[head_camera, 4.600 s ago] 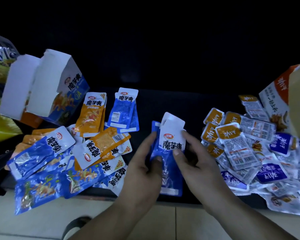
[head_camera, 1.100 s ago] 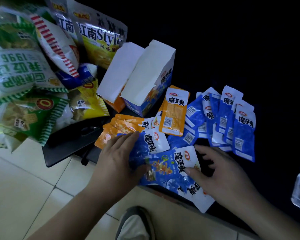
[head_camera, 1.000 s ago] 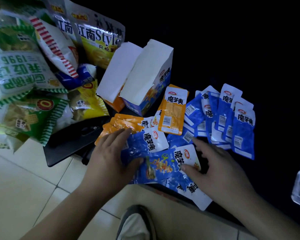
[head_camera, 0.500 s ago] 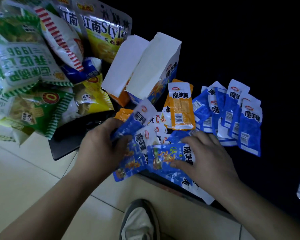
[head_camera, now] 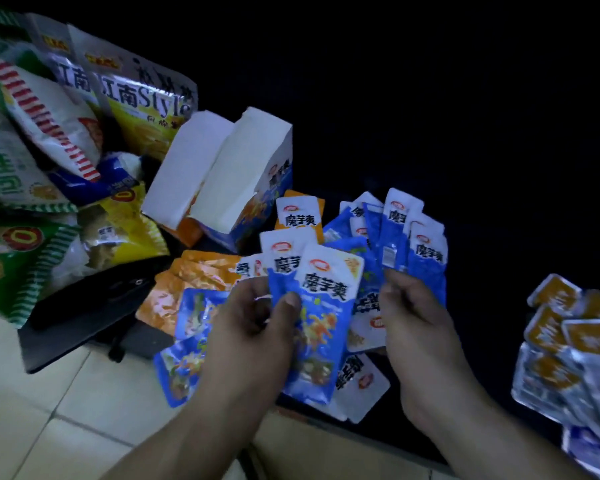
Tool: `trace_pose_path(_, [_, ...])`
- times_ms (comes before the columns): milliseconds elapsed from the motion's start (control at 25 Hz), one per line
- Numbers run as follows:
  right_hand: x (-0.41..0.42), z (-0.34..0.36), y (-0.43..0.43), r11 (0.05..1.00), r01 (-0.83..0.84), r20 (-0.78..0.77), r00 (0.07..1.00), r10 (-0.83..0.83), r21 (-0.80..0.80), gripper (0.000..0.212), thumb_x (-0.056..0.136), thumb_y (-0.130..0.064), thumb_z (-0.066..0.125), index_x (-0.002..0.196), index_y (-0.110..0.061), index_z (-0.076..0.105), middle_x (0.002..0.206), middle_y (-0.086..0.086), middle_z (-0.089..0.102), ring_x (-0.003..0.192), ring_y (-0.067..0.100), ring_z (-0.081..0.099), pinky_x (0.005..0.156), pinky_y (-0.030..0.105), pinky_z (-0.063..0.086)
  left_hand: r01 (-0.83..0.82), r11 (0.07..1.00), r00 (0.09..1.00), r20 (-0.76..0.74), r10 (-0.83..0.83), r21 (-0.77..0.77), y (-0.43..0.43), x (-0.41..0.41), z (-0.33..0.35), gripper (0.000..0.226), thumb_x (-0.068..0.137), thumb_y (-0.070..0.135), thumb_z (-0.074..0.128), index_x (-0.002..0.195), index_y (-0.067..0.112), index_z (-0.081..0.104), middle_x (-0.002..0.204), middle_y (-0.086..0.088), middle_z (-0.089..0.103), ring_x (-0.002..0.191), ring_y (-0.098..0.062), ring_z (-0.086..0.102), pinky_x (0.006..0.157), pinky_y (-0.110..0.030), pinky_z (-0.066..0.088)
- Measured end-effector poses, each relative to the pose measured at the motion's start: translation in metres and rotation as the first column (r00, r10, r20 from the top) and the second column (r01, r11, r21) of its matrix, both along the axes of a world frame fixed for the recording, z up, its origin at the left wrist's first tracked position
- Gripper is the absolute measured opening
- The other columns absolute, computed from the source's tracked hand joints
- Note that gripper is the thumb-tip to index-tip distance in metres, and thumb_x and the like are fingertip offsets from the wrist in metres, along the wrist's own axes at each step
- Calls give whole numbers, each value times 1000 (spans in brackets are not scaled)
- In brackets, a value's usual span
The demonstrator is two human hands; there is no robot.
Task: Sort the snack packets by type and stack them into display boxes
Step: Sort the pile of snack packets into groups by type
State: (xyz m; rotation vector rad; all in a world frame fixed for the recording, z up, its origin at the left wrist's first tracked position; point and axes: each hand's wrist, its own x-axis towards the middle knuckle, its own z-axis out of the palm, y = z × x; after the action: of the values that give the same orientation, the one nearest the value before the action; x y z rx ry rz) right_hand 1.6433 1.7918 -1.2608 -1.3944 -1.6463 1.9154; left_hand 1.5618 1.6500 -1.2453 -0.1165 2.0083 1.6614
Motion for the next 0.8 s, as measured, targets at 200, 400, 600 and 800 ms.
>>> trace_pose_path(200, [18, 1, 21, 994, -41, -23, 999, 44, 100, 20, 101, -27, 61, 114, -42, 63, 96, -21, 74, 80, -5, 71, 70, 28, 58, 412, 909, 902, -113, -417, -64, 69, 16, -16, 30, 104, 35, 58, 132, 27, 63, 79, 0, 72, 61, -11, 66, 56, -34, 54])
trace_pose_path(400, [14, -14, 72, 977, 30, -3, 1000, -30, 212, 35, 98, -15, 62, 109, -48, 56, 98, -13, 74, 73, -1, 71, 62, 27, 60, 375, 740, 648, -413, -640, -559, 56, 1, -40, 43, 101, 44, 59, 141, 30, 58, 131, 7, 55, 107, -7, 59, 86, -35, 54])
trace_pose_path(600, [-9, -41, 99, 825, -189, 349, 937, -10, 532, 38, 91, -38, 70, 127, -36, 59, 120, -5, 62, 113, 21, 60, 92, 42, 53, 195, 601, 502, -448, -740, -775, 2, 9, -54, 64, 86, 69, 52, 138, 33, 58, 156, -3, 46, 140, -38, 40, 102, -64, 44])
trace_pose_path(800, [-11, -43, 97, 682, -297, 436, 899, -36, 668, 57, 88, -52, 68, 138, -24, 59, 129, 4, 53, 120, 29, 48, 100, 46, 44, 147, 416, 512, -291, -808, -898, -46, 19, -69, 89, 73, 81, 49, 149, 35, 50, 161, -11, 41, 145, -46, 37, 103, -70, 41])
